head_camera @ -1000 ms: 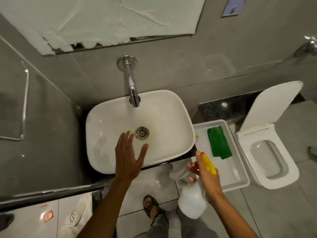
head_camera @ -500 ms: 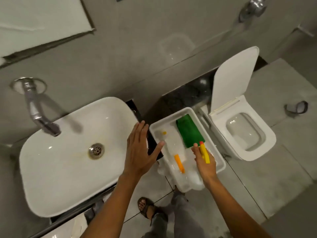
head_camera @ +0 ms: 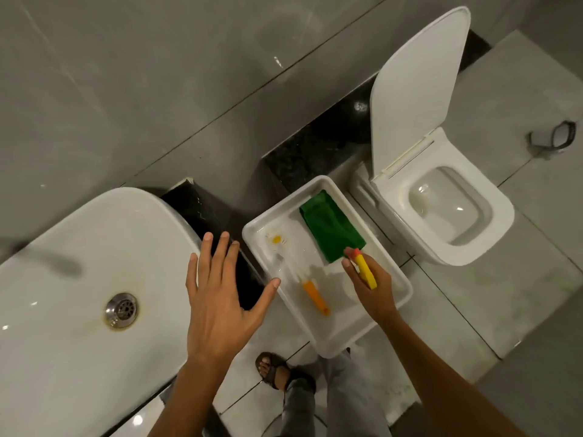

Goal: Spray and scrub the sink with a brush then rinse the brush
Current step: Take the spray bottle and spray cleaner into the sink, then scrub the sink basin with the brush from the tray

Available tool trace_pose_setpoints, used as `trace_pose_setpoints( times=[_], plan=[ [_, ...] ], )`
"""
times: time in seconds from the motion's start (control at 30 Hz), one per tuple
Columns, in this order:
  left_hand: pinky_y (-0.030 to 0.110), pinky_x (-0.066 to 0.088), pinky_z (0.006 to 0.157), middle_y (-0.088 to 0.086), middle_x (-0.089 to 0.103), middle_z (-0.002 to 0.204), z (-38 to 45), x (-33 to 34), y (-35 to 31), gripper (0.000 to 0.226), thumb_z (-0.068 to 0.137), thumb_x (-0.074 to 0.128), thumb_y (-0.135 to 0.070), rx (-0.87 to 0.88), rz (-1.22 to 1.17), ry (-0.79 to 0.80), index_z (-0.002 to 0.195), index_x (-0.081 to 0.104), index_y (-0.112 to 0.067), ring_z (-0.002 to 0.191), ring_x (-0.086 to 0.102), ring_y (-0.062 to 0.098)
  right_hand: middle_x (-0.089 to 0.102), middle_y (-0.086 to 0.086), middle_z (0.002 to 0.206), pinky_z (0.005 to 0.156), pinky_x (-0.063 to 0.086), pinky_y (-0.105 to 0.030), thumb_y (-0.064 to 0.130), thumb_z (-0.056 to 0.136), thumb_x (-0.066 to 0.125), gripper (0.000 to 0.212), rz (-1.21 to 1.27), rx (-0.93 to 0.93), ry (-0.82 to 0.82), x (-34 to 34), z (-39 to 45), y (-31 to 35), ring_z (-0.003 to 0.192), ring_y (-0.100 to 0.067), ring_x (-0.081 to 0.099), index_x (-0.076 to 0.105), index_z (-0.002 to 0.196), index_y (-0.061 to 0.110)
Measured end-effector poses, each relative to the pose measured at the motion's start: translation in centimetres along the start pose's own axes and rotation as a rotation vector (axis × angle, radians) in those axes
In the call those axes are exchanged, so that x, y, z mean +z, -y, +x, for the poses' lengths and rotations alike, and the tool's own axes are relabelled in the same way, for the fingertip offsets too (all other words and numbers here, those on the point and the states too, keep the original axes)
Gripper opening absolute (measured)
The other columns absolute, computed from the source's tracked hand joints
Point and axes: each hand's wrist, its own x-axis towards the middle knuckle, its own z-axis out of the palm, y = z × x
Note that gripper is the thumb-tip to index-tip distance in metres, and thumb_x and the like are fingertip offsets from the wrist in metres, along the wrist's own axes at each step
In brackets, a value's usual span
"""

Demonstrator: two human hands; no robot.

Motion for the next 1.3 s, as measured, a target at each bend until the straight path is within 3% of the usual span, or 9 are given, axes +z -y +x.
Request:
trace_pose_setpoints(
  times=[0.17,0.3,0.5,0.67,0.73,0.83,0.97,1.13,1.3],
  plan=[
    [0.054,0.009,0.138,0.005,0.044,0.171,0.0,-0.2,-0.2,0.087,0.097,0.049,-0.079,-0.014,-0.002,-0.003,0.155,0.052,-0.014,0.172,0.004,0.017,0.077,0.003,0.121,0.099,0.061,-0.04,0.027,0.099,0.068,0.035,0.018,-0.009,-0.051,-0.4,-1.0,-1.8,0.114,-0.014,0.074,0.073,0.13,0.011],
    [0.057,0.011,0.137,0.007,0.049,0.167,0.0,-0.4,-0.4,0.082,0.097,0.053,-0.074,-0.021,-0.001,0.003,0.151,0.057,-0.012,0.171,0.009,0.022,0.079,-0.006,0.113,0.096,0.063,-0.047,0.048,0.094,0.068,0.039,0.022,0.05,-0.046,-1.2,-2.4,-2.4,0.107,-0.022,0.077,0.073,0.123,0.022],
    [0.058,0.011,0.137,0.008,0.052,0.165,0.0,-0.5,-0.4,0.08,0.098,0.05,-0.075,-0.003,0.008,0.016,0.147,0.061,-0.012,0.171,0.01,0.024,0.068,0.006,0.132,0.096,0.057,-0.026,0.047,0.082,0.081,0.069,-0.04,0.167,-0.154,-1.3,-4.5,-3.2,0.115,-0.011,0.068,0.059,0.142,0.022],
    [0.058,0.009,0.137,0.007,0.051,0.166,0.1,-0.4,-0.2,0.083,0.098,0.046,-0.078,-0.002,0.0,0.015,0.148,0.059,-0.013,0.171,0.009,0.023,0.059,-0.004,0.09,0.073,0.06,-0.051,0.076,0.069,0.077,0.061,-0.023,0.478,-0.484,2.2,-10.3,-2.1,0.078,-0.024,0.061,0.05,0.096,0.029],
    [0.057,0.009,0.137,0.007,0.05,0.167,0.0,-0.4,-0.2,0.085,0.098,0.044,-0.079,0.004,0.001,0.013,0.149,0.058,-0.013,0.171,0.009,0.023,0.061,0.003,0.087,0.07,0.06,-0.043,0.073,0.077,0.073,0.05,-0.021,0.374,-0.255,5.1,-12.6,-1.1,0.079,-0.018,0.064,0.054,0.093,0.03],
    [0.057,0.008,0.138,0.007,0.049,0.168,0.0,-0.3,-0.2,0.086,0.098,0.043,-0.081,0.0,0.015,0.021,0.15,0.058,-0.014,0.171,0.008,0.023,0.056,0.026,0.121,0.096,0.049,-0.015,0.059,0.093,0.067,0.039,-0.18,0.184,0.053,8.5,-11.9,0.4,0.115,0.002,0.057,0.054,0.124,0.038],
    [0.057,0.009,0.137,0.007,0.05,0.167,0.0,-0.2,-0.1,0.086,0.097,0.044,-0.081,0.01,0.013,0.008,0.148,0.059,-0.013,0.171,0.009,0.024,0.048,-0.006,0.155,0.121,0.039,-0.039,0.041,0.105,0.055,0.061,-0.364,0.319,0.18,10.8,-6.1,1.3,0.145,-0.023,0.045,0.038,0.157,0.014],
    [0.054,0.005,0.138,0.008,0.047,0.168,-0.1,0.2,0.1,0.082,0.098,0.044,-0.08,0.043,0.054,-0.027,0.145,0.063,-0.015,0.171,0.012,0.026,0.055,-0.01,0.142,0.114,0.045,-0.041,0.032,0.109,0.048,0.039,-0.545,0.424,0.411,10.1,-2.9,2.2,0.129,-0.028,0.056,0.05,0.143,0.013],
    [0.049,0.003,0.139,0.007,0.046,0.169,-0.1,0.1,0.3,0.079,0.098,0.048,-0.079,0.042,0.019,-0.084,0.144,0.063,-0.015,0.171,0.014,0.024,0.06,-0.012,0.131,0.107,0.051,-0.041,0.034,0.11,0.047,0.034,-0.443,0.417,0.362,8.8,-4.1,4.2,0.118,-0.029,0.062,0.05,0.134,0.01]
  ],
)
